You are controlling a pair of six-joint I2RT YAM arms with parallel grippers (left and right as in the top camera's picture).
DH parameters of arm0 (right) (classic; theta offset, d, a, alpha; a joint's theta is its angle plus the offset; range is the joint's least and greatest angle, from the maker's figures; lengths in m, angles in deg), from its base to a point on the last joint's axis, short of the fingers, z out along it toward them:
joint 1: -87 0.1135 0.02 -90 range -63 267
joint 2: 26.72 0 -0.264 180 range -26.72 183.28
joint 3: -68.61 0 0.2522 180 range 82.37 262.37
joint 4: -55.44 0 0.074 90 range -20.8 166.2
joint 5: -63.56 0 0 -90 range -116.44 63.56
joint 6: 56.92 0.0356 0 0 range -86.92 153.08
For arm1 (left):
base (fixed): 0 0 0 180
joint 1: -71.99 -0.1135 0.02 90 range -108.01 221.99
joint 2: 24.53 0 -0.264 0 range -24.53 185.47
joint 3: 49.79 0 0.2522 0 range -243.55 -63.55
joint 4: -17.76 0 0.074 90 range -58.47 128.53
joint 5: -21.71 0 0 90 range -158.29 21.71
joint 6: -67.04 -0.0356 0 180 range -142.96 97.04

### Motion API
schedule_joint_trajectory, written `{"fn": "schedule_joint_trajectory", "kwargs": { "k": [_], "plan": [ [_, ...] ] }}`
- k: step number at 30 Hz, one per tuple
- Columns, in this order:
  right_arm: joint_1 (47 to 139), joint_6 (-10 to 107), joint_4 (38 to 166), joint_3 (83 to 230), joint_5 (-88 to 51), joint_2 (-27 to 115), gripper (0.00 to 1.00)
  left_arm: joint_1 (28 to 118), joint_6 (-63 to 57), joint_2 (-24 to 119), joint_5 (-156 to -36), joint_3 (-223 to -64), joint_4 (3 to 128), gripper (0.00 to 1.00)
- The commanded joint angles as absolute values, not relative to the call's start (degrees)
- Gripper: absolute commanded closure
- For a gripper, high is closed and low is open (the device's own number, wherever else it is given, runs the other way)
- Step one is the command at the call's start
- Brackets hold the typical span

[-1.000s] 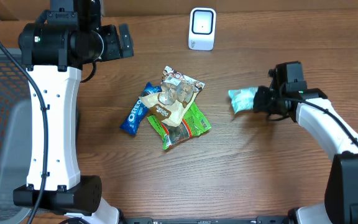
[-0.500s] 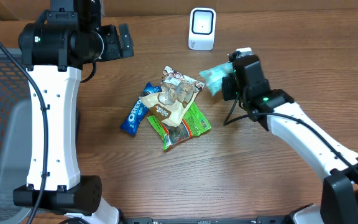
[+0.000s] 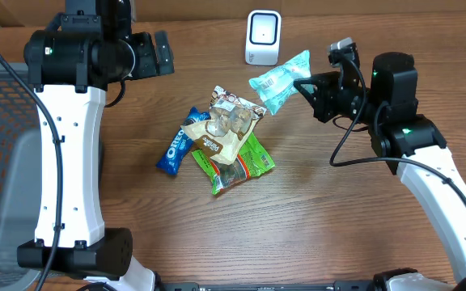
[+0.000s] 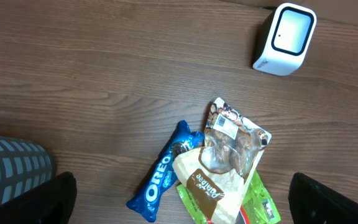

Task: Scan the item barcode
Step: 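Carry the tissue pack up to the white scanner and hold it there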

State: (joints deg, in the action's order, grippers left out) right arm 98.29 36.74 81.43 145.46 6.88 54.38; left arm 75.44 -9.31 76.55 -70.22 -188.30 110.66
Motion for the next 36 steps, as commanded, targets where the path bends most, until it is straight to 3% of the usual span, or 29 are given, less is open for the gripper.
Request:
{"fn": "schedule_joint_trajectory", "kwargs": {
  "k": [1,8,14,21,26,32,36],
  "plan": [
    [99.66,36.65,80.58,147.01,-6.01,52.59,0.96,75.81,-8.13,76.64,-70.83,-188.03,110.61,0.0],
    [109.98,26.68,73.48,146.99,-40.18,59.1,0.96,75.81,-8.13,76.64,-70.83,-188.03,110.61,0.01],
    [114.92,4.43,50.72,146.99,-57.81,72.7,0.96,75.81,-8.13,76.64,-70.83,-188.03,110.61,0.0],
    [114.24,-20.22,22.09,146.99,-52.02,85.79,0.96,75.81,-8.13,76.64,-70.83,-188.03,110.61,0.0],
    [111.88,-39.37,16.12,148.35,-43.87,93.94,0.96,75.81,-8.13,76.64,-70.83,-188.03,110.61,0.0],
    [108.62,-36.02,16.23,156.48,-43.85,98.31,0.96,75.81,-8.13,76.64,-70.83,-188.03,110.61,0.0],
    [107.97,-34.23,24.78,165.55,-40.26,98.62,0.96,75.81,-8.13,76.64,-70.86,-188.03,110.61,0.0]
  ]
}}
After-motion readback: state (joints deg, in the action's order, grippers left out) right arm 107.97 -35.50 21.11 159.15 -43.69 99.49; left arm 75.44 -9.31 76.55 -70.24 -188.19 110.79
